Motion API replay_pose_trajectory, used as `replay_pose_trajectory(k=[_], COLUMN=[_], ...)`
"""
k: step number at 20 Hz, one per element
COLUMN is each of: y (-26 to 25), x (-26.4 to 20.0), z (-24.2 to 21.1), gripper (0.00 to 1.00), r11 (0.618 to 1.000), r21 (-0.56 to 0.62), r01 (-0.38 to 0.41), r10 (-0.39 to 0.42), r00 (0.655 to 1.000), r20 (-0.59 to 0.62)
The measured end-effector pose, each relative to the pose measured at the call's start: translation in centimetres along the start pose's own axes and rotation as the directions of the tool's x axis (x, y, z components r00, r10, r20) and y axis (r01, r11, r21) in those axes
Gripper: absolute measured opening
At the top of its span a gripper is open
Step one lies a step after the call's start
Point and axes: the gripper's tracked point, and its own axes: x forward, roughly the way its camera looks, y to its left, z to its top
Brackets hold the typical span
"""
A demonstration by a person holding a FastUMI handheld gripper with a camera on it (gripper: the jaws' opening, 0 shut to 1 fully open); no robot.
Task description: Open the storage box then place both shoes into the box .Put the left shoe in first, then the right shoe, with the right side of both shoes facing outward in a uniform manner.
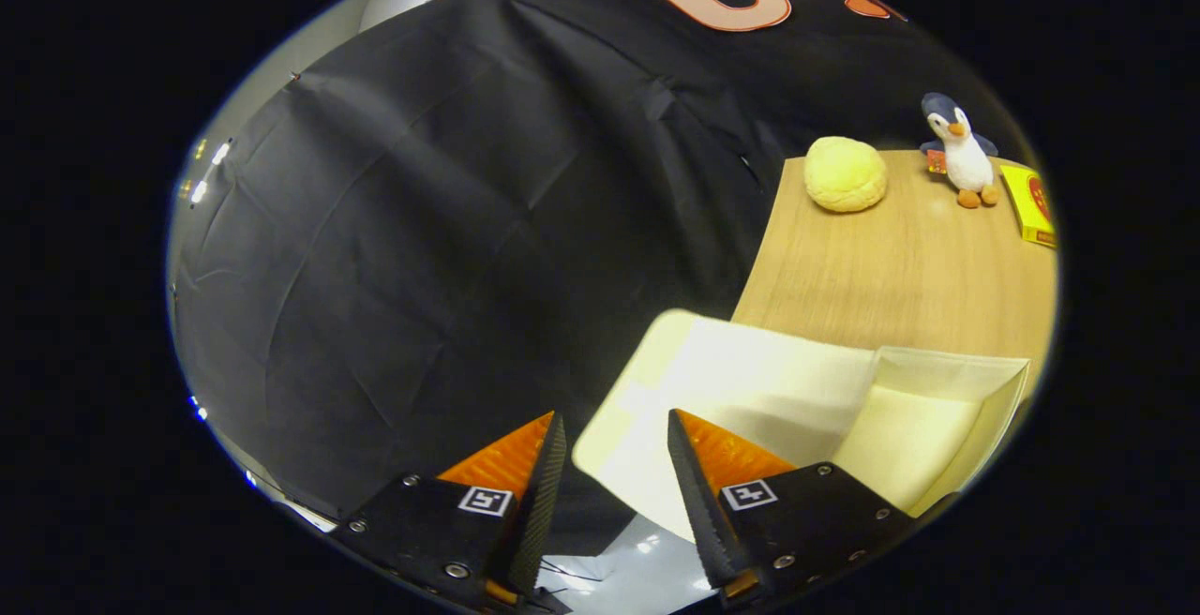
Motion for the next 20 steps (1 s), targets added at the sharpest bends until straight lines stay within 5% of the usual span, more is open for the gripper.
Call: replay_pose_trajectory(k=[7, 16, 20], y=[-10.2, -27.6, -34.1], x=[-7.6, -20.1, -22.5], z=[0.1, -5.7, -11.8], gripper=[0.89, 0.93, 0.93], r11=[0.969, 0.81, 0.759], r21=[-0.053, -0.022, 0.028], r01=[0.242, 0.586, 0.65], r10=[-0.234, -0.572, -0.649], r00=[0.964, 0.798, 0.754], r20=[0.126, 0.189, 0.1])
